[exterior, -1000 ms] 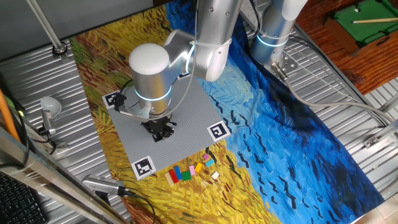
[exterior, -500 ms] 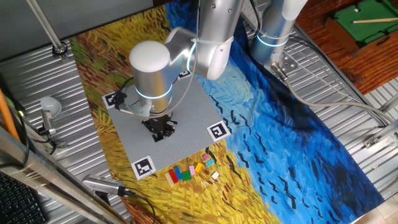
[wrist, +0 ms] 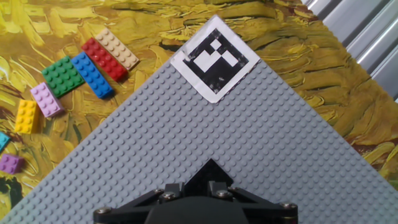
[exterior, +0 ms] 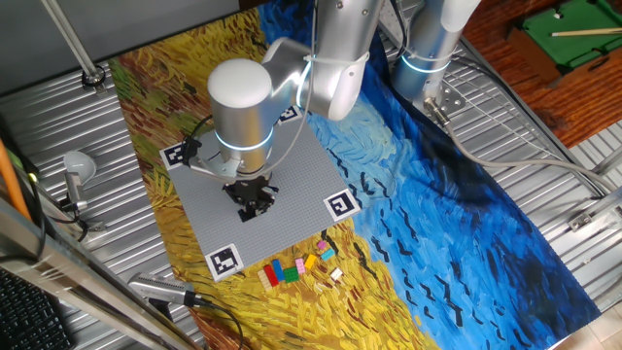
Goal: Stack small Lego blocks one on top of the other
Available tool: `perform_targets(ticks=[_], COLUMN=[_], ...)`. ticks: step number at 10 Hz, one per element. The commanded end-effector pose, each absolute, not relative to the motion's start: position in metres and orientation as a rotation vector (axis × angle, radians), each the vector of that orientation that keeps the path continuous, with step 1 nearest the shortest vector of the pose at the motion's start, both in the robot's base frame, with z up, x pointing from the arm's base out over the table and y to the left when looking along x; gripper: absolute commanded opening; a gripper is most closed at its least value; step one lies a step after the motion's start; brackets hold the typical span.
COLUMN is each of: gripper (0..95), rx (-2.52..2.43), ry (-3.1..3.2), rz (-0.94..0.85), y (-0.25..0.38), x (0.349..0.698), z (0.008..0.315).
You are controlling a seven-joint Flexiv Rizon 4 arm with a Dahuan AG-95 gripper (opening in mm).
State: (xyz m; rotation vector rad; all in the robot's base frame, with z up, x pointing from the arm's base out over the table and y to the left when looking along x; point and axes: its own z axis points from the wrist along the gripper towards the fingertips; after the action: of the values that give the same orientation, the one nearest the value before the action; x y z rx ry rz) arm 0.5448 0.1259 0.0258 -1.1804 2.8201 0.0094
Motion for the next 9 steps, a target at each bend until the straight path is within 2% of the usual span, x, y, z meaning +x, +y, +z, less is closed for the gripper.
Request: perform_targets(ticks=[1, 9], gripper=[19.0, 19.0], rx=[-1.185, -1.210], ry=[2.815, 2.805], rz=[0.009, 0.007], y=[0.125, 0.122], x=[0.546, 0.549], z=[0.022, 0.010])
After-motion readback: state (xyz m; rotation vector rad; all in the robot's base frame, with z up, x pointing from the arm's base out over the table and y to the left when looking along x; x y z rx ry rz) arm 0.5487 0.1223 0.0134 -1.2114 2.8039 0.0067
